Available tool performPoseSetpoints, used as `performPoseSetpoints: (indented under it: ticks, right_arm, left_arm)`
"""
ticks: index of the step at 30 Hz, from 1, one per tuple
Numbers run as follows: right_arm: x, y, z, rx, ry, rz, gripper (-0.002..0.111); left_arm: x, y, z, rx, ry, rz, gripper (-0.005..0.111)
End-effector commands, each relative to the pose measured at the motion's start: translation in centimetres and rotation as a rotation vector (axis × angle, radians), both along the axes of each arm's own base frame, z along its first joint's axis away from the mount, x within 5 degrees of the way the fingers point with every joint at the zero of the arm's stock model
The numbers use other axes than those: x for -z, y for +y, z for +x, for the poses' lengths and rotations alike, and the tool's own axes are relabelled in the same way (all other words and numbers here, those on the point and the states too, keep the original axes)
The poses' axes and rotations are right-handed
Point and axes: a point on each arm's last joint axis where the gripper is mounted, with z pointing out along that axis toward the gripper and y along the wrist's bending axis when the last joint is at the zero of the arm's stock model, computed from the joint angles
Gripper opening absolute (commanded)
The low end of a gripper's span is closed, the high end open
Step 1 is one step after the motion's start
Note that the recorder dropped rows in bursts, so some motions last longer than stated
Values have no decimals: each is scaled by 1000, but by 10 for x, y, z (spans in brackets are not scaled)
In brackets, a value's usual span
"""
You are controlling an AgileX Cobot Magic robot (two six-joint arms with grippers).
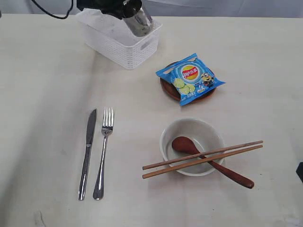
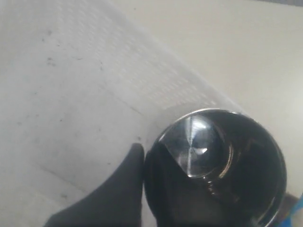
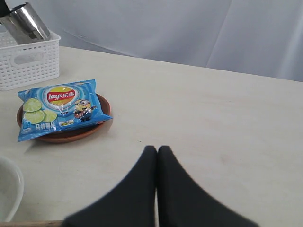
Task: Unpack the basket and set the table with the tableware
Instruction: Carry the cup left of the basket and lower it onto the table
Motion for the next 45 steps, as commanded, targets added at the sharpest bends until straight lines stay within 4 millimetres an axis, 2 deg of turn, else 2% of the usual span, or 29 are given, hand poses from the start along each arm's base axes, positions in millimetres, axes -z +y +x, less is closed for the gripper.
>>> performPoseSetpoints:
  ticks: [1, 7, 13, 20, 26, 31, 36, 45]
  right_arm:
    - [0, 0, 0, 6, -8, -4, 0]
    - [0, 0, 0, 6, -8, -4, 0]
    - [0, 0, 0, 6, -8, -4, 0]
    - [0, 0, 0, 6, -8, -4, 0]
    - [0, 0, 0, 6, -8, -4, 0]
    - [0, 0, 0, 6, -8, -4, 0]
    - [0, 0, 0, 6, -8, -4, 0]
    - [0, 0, 0, 6, -8, -4, 0]
  left_arm:
    - [-36, 16, -7, -4, -12, -38, 0]
    - [-37, 41, -13, -32, 119, -21, 0]
    - [-41, 46, -21, 7, 171, 9, 0]
    - [-79, 55, -34, 32, 88, 77, 0]
    - [-100, 55, -48, 69, 45, 93, 0]
    - [-93, 51, -61, 88, 79, 148, 0]
    - [-76, 43, -78, 143, 145, 189, 0]
    - [-74, 33, -122, 239, 175, 270, 0]
